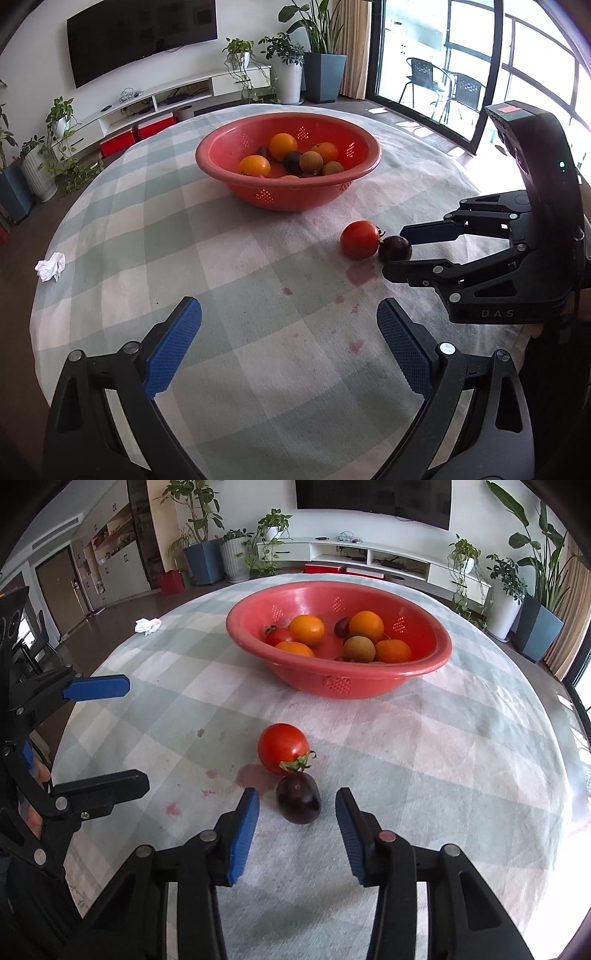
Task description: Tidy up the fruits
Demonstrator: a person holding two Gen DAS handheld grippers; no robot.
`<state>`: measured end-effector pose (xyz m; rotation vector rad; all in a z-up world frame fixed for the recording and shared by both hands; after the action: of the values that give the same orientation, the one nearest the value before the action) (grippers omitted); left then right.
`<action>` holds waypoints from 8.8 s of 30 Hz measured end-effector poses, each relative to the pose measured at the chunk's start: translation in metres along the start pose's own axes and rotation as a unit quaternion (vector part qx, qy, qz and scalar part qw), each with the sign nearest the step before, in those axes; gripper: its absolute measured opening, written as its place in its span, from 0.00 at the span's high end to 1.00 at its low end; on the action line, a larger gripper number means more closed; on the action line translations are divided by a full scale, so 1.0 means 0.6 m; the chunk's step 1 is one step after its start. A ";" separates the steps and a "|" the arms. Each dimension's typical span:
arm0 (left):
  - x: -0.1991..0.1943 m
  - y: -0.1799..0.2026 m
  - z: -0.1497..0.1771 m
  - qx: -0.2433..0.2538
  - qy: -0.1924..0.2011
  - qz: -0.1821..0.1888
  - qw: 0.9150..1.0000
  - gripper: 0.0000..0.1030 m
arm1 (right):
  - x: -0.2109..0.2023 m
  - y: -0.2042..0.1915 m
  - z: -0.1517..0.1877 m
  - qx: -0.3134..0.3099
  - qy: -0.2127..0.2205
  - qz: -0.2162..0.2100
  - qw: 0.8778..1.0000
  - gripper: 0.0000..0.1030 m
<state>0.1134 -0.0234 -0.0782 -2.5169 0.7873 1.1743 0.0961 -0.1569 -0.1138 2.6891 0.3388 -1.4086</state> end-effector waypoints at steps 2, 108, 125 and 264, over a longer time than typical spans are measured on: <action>0.002 0.001 -0.002 0.001 0.000 0.002 1.000 0.06 | 0.002 0.001 0.001 -0.002 -0.001 0.001 1.000 0.57; 0.193 -0.043 -0.237 0.011 -0.027 0.015 0.999 0.69 | 0.079 0.117 -0.226 0.035 0.012 0.013 0.999 0.74; 0.186 -0.046 -0.242 0.001 -0.015 -0.010 1.000 0.50 | 0.081 0.123 -0.220 0.048 0.014 0.017 0.999 0.65; -0.135 0.040 0.024 -0.172 0.050 -0.181 0.967 0.00 | -0.243 -0.015 0.023 0.138 0.161 0.090 0.973 0.00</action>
<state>0.0477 -0.0072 -0.0254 -2.8531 0.1289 1.1395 0.0027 -0.1732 -0.0017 3.0821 -0.0923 -1.0347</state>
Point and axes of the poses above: each gripper's, at about its wrist camera, not at the fingertips, and x roughly the way its jaws point, y to its right, z to its underside, the point moved 2 cm from there along x, roughly the way its jaws point, and after that the axes turned 1 degree about -y, right-handed, at the moved point
